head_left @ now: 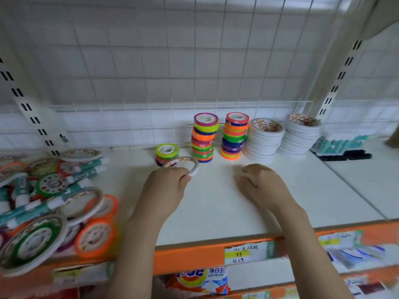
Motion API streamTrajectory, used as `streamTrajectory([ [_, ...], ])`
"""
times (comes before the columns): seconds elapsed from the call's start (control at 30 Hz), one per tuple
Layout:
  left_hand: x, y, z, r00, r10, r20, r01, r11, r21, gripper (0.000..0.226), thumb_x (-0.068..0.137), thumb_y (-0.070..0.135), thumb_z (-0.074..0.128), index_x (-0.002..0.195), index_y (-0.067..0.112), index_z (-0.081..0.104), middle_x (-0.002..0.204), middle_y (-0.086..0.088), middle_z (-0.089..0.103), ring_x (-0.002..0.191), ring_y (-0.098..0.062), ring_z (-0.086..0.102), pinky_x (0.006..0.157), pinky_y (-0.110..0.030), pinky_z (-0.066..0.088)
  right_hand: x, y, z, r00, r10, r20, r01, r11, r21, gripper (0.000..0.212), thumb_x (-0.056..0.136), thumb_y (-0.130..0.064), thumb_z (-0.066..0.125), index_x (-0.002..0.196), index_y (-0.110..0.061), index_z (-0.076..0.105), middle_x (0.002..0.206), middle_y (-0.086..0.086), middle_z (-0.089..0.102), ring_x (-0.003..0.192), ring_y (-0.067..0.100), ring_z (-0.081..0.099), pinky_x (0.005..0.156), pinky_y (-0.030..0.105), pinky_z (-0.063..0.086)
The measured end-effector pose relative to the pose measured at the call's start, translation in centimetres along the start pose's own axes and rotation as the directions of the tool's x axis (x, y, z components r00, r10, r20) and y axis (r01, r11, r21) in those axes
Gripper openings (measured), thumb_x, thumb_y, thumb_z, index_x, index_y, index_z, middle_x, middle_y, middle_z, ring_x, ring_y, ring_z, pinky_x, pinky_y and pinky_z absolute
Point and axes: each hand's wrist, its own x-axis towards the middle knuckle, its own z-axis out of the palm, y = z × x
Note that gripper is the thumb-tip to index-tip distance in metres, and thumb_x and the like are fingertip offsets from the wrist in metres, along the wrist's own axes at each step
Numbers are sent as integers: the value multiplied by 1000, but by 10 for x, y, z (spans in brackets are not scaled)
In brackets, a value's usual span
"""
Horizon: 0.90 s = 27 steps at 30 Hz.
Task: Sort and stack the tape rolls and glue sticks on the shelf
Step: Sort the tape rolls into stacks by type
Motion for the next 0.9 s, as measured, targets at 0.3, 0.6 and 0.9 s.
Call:
streamTrajectory([
  [0.3, 10, 77, 44, 993, 89, 71, -87, 996, -31, 22, 96, 25, 46, 82, 15, 59, 76, -1, 58, 78, -24, 54, 62, -30, 31, -7, 71, -10, 985, 173, -3, -173, 984, -39, 31, 95, -28, 46, 113, -7, 60, 124, 7, 55, 116, 27, 49, 87, 34, 46],
  [0.6, 45, 114, 45, 964, 263, -39, -262, 965, 25, 21, 92, 20, 52, 95, 7, 68, 86, -8, 68, 79, -29, 60, 65, -38, 47, -12, 84, -1, 990, 139, -4, -139, 990, -21, 34, 97, -32, 40, 117, -9, 56, 128, 5, 50, 119, 25, 44, 88, 29, 39],
  [0.9, 142, 140, 61, 930, 355, 92, -366, 910, 196, 33, 94, 23, 44, 114, 9, 66, 111, -15, 65, 105, -34, 55, 90, -42, 42, -14, 92, 0, 982, 178, -69, -173, 982, 75, 31, 93, -26, 46, 111, -4, 60, 121, 10, 56, 117, 29, 46, 104, 35, 33],
])
